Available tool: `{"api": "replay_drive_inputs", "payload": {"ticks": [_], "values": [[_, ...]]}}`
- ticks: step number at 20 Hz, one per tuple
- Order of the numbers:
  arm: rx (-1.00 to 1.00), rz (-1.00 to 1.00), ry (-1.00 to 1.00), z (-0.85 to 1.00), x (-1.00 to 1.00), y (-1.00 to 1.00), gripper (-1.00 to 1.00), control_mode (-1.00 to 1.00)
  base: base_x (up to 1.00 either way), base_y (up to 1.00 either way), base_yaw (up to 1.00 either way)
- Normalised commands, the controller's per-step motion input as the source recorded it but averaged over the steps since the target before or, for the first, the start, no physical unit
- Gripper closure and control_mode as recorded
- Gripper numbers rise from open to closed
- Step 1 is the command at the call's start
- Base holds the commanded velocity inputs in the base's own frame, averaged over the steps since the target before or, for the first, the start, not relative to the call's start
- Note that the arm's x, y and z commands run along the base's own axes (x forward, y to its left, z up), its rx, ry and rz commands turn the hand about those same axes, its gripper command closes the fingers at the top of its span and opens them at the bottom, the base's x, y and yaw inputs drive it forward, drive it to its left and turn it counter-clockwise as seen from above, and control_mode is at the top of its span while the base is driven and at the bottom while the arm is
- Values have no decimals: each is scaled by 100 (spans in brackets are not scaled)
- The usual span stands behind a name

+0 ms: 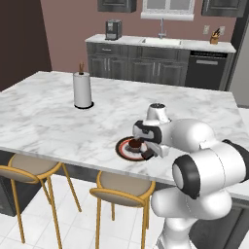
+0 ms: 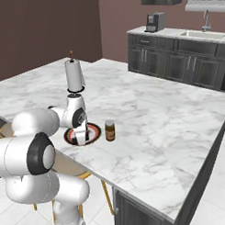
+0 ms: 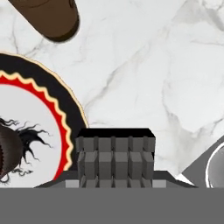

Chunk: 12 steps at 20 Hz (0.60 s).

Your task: Take the cinnamon bottle from the cabinet and place it on the dining table, next to the plate with the cupcake. Then take the chocolate from the dining counter and place it on the cupcake plate.

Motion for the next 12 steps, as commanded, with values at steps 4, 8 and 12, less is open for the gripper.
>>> {"api": "replay_drive_inputs", "payload": {"ticks": [4, 8, 12], "values": [[-2, 0, -4, -17, 10, 0, 100, -100, 0, 0, 0], [0, 0, -2, -1, 20, 0, 100, -100, 0, 0, 0], [0, 0, 0, 0, 23, 0, 100, -100, 0, 0, 0]]}}
